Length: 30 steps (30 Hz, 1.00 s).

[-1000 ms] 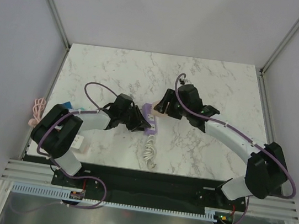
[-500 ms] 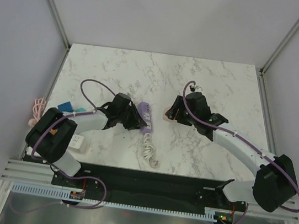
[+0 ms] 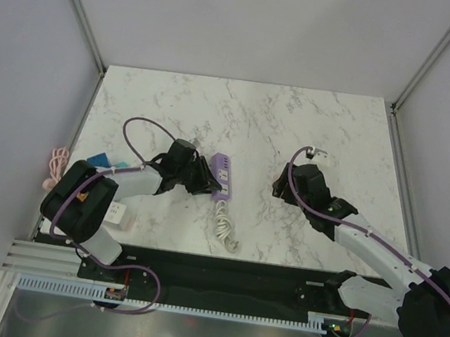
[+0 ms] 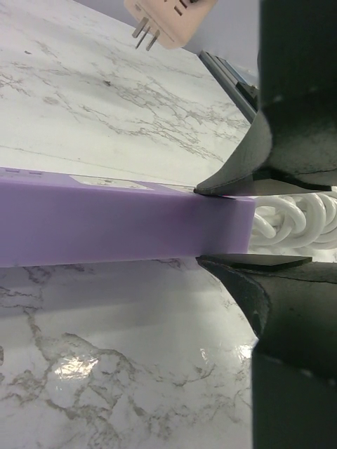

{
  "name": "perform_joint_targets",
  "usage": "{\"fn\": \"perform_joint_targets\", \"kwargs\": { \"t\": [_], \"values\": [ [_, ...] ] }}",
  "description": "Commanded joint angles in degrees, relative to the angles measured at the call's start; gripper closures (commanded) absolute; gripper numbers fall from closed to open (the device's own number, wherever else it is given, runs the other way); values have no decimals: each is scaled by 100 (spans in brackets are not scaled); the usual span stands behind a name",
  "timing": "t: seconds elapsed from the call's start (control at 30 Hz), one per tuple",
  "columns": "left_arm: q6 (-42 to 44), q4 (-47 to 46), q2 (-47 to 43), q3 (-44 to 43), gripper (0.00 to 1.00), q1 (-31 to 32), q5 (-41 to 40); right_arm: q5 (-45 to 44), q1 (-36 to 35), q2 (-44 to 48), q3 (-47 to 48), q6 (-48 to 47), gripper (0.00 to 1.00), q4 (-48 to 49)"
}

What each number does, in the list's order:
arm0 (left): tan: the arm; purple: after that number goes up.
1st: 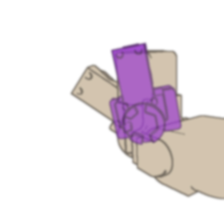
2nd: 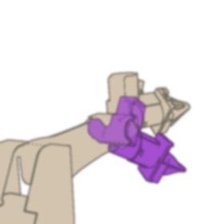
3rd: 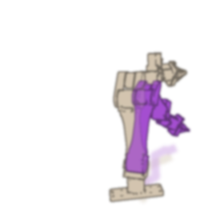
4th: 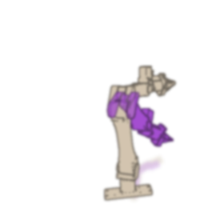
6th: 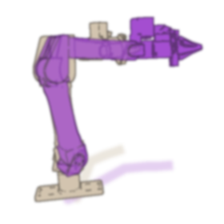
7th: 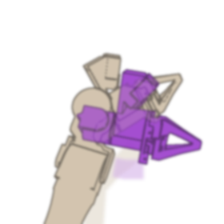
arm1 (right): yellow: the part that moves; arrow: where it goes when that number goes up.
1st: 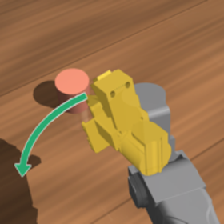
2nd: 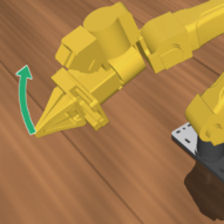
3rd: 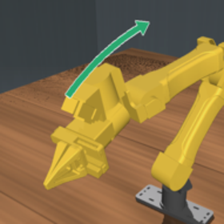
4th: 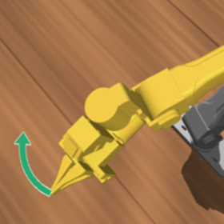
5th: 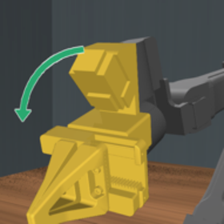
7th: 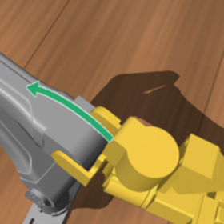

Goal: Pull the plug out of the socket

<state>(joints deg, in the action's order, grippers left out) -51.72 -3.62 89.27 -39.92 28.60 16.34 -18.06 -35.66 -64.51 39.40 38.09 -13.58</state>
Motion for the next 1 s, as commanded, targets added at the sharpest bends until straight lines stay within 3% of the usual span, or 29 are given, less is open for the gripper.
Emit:
{"fn": "perform_joint_targets", "kwargs": {
  "t": [0.0,0.23,0.5,0.7,0.97],
  "values": [
    [444,-69,108,81,98,-4,98,-487,24,202,-203,23,100,427],
    [348,-130,213,-173,98,-4,264,-567,112,387,-424,94,100,550],
    [75,-297,1144,-1043,98,-30,414,-444,156,483,-512,164,100,453],
    [93,-491,2040,-2273,98,-275,686,-268,165,589,-547,76,100,392],
    [285,-211,3971,-4926,98,-794,1626,-189,165,650,-503,-55,100,277]
  ]
}}
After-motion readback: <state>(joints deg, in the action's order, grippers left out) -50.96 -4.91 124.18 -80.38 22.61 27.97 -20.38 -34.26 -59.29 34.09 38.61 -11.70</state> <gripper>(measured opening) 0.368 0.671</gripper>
